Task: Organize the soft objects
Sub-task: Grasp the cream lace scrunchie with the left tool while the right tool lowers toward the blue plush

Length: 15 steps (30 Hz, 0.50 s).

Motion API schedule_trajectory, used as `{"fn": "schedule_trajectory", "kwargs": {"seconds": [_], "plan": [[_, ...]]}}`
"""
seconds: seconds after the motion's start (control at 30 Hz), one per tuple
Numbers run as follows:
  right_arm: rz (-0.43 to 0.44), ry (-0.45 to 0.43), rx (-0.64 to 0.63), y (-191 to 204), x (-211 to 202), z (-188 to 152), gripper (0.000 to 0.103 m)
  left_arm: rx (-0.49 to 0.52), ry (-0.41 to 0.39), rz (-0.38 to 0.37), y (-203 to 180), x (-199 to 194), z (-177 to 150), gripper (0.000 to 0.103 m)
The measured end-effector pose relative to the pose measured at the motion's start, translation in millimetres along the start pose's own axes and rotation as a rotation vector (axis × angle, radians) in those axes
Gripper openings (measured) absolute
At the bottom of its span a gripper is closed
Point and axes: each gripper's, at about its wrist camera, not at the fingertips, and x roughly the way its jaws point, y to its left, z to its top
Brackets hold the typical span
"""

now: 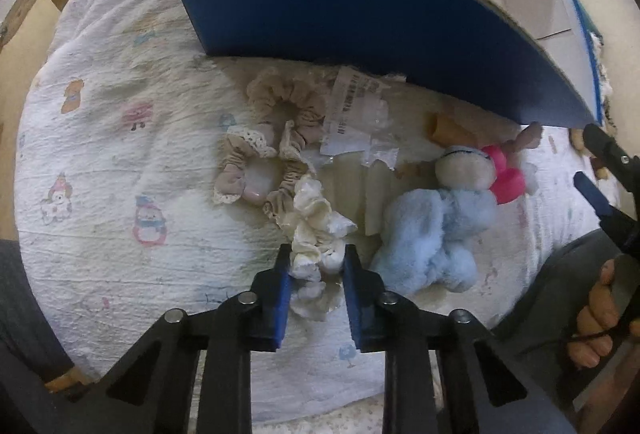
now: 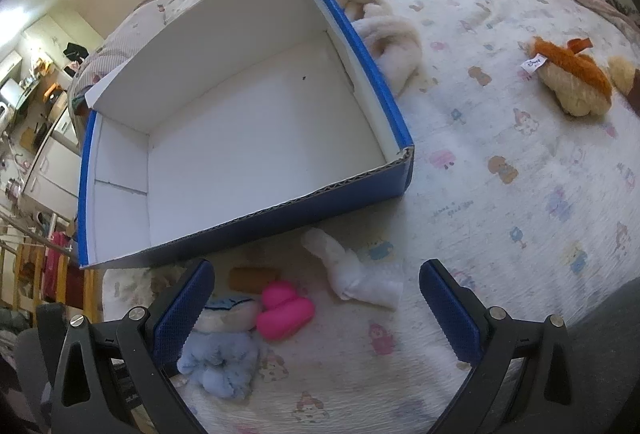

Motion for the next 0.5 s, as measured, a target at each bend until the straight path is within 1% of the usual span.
{"fn": "schedule_trajectory", "kwargs": {"seconds": [0.13,0.3,0.4,0.5], "plan": [[0.009,-0.029,0.023,-4,-6,2,0.103,0.037,-0.003,-0.038,1,-10,0,0.014],[0.012,-0.007,0.041,-7,-3,2,0.103,0.095,-0.047,-0.041,7,-42,-5,0.014],[0.012,-0.004,0.033,-5,-3,2,0.103,0.083,-0.068,-0.048,12,-66,-4,0.014],[0.011,0.012,0.021,-2,-2,-1,0.103,0.055,-0.108,-0.031,28,-84,-4,0.014]]}}
